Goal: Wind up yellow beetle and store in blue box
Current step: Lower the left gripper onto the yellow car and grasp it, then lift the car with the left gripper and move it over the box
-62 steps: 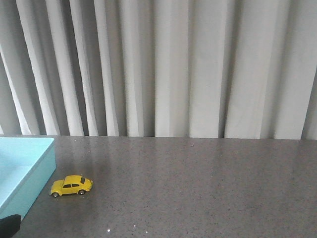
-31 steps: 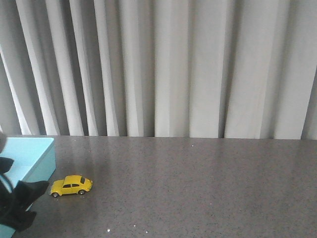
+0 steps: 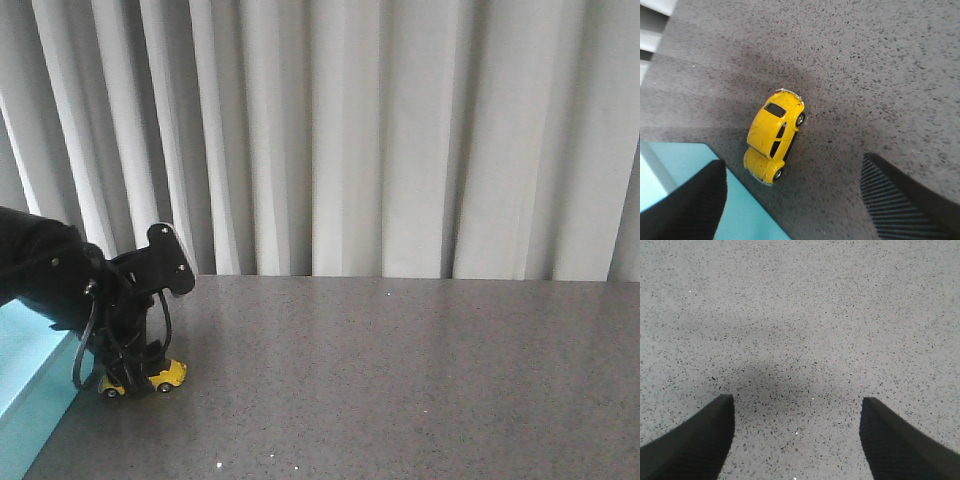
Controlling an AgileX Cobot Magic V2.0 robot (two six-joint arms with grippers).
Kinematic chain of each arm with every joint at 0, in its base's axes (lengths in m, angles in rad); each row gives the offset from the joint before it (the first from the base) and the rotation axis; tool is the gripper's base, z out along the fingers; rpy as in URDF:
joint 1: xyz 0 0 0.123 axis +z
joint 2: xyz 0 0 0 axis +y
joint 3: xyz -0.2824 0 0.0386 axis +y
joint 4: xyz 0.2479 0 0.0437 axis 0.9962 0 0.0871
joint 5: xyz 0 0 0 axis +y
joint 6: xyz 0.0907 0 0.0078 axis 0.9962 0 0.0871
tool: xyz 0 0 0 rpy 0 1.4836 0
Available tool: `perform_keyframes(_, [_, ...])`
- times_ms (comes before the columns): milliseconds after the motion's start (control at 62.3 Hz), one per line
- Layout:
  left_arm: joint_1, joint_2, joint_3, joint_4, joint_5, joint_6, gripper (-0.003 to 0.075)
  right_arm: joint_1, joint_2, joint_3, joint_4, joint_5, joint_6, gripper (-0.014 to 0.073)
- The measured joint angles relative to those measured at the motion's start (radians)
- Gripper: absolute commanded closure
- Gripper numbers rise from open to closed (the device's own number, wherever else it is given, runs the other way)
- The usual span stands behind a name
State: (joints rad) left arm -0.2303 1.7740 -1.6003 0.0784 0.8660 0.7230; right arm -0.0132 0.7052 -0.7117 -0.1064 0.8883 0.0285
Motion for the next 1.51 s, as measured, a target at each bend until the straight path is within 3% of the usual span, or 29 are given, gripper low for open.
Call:
perform_keyframes(225, [0.078, 0.205, -0.222, -0.108, 0.142, 0.143, 0.0186, 0.0, 0.0, 0.0, 0.0, 0.0, 0.0, 0.0085])
perform_keyframes(561, [0.135, 0.403, -0.419, -0.137, 0.249, 0.23, 0.0186, 0.0, 0.0, 0.0, 0.0, -0.001, 0.0, 0.0085])
perform_keyframes(1155, [0.179, 0.578, -0.594, -0.221, 0.326, 0.285, 0.0193, 0.0, 0.0, 0.0, -0.001, -0.001, 0.0, 0.0085])
perform_keyframes(1283, [0.186, 0.586, -0.6, -0.229, 0.325, 0.286, 0.0238, 0.0, 0.0, 0.0, -0.001, -0.001, 0.0, 0.0085])
perform_keyframes(1508, [0.187, 0.588, -0.604, -0.23, 0.311, 0.294, 0.0409, 0.0, 0.0, 0.0, -0.001, -0.001, 0.0, 0.0085])
